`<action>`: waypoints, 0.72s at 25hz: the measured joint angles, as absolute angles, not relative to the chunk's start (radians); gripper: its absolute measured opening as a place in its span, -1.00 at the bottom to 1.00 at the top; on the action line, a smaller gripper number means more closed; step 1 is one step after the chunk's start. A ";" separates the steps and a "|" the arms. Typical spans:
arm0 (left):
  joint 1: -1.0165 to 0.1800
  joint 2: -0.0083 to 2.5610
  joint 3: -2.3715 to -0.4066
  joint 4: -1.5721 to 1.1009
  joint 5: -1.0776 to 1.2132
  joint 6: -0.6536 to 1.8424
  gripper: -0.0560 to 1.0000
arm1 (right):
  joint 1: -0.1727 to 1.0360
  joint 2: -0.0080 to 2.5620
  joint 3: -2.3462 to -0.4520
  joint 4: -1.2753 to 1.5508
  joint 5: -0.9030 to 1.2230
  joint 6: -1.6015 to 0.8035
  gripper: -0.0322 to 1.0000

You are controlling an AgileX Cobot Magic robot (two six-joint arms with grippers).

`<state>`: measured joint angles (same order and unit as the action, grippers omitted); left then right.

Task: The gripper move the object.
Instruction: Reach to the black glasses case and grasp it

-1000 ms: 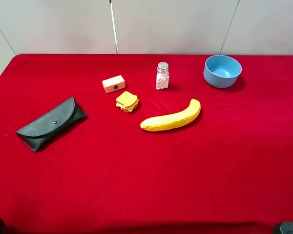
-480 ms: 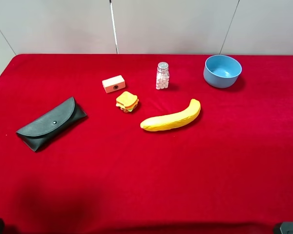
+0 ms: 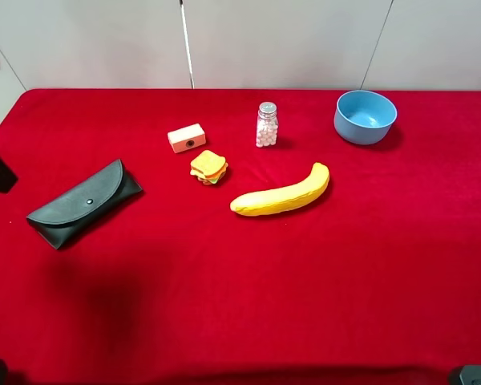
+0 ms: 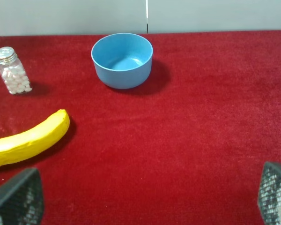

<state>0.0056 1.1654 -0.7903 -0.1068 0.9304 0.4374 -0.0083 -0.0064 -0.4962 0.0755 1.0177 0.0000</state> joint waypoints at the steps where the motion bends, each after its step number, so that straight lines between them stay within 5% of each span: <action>1: 0.006 1.197 -0.802 -0.106 0.926 0.452 0.95 | -0.008 -0.006 -0.496 0.076 1.018 0.000 0.41; 18: -0.187 1.553 -0.865 -0.047 0.674 0.634 0.95 | -0.008 -0.006 -0.496 0.076 1.018 0.000 0.41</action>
